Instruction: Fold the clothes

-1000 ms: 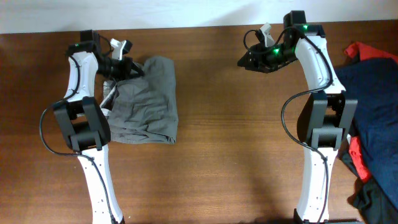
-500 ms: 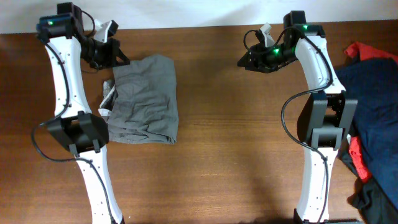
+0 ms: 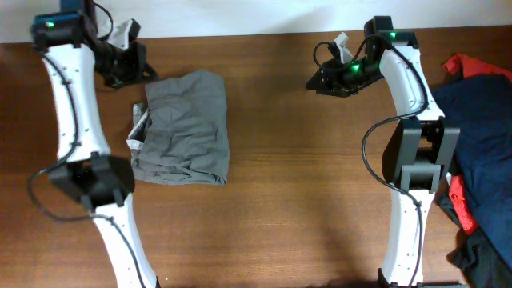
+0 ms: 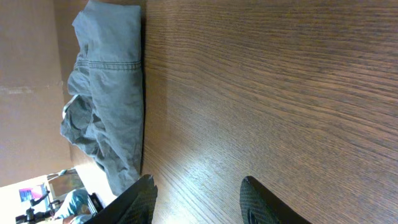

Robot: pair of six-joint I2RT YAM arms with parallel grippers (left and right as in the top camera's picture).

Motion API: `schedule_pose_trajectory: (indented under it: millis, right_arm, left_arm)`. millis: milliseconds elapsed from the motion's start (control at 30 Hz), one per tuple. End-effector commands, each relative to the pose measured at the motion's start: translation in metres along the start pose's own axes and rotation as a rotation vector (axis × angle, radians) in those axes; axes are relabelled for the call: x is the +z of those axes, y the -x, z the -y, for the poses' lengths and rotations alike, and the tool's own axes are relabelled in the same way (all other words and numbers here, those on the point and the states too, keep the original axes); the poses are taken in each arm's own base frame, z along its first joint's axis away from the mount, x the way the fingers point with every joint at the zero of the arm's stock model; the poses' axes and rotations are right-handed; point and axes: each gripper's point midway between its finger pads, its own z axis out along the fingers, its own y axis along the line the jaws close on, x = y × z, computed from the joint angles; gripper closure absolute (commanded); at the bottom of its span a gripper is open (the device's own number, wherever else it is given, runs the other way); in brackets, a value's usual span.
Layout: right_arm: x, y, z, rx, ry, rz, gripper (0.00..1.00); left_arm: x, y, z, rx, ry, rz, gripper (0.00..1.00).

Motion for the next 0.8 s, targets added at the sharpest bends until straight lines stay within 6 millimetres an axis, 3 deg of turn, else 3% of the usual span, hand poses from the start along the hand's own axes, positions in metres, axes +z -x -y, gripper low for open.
schedule_pose_trajectory:
  millis: [0, 100, 167, 400, 500, 633, 767]
  right_arm:
    - [-0.007, 0.003, -0.008, -0.043, -0.019, 0.015, 0.51]
    - [-0.007, 0.004, -0.005, -0.044, -0.036, 0.015, 0.51]
    - [-0.007, 0.004, -0.004, -0.044, -0.044, 0.015, 0.51]
    - [-0.008, 0.003, -0.001, -0.043, -0.06, 0.013, 0.51]
    - [-0.008, 0.001, -0.001, -0.035, -0.06, 0.006, 0.51]
    - [-0.008, 0.001, -0.001, -0.033, -0.06, 0.004, 0.51]
    - [-0.008, 0.001, -0.001, -0.033, -0.06, 0.004, 0.51]
  left_arm:
    - [-0.05, -0.027, -0.005, -0.092, 0.181, 0.038, 1.0]
    - [-0.048, -0.063, -0.006, -0.138, 0.188, -0.049, 1.0]
    - [-0.036, -0.083, -0.011, -0.165, 0.182, -0.11, 1.0]
    - [0.045, -0.098, 0.01, 0.006, -0.242, -0.129, 1.0]
    - [0.07, -0.111, -0.002, 0.05, -0.329, -0.112, 1.0]
    - [0.089, -0.133, -0.016, 0.0, -0.437, -0.101, 1.0]
    - [0.109, -0.162, -0.047, -0.063, -0.41, -0.115, 1.0]
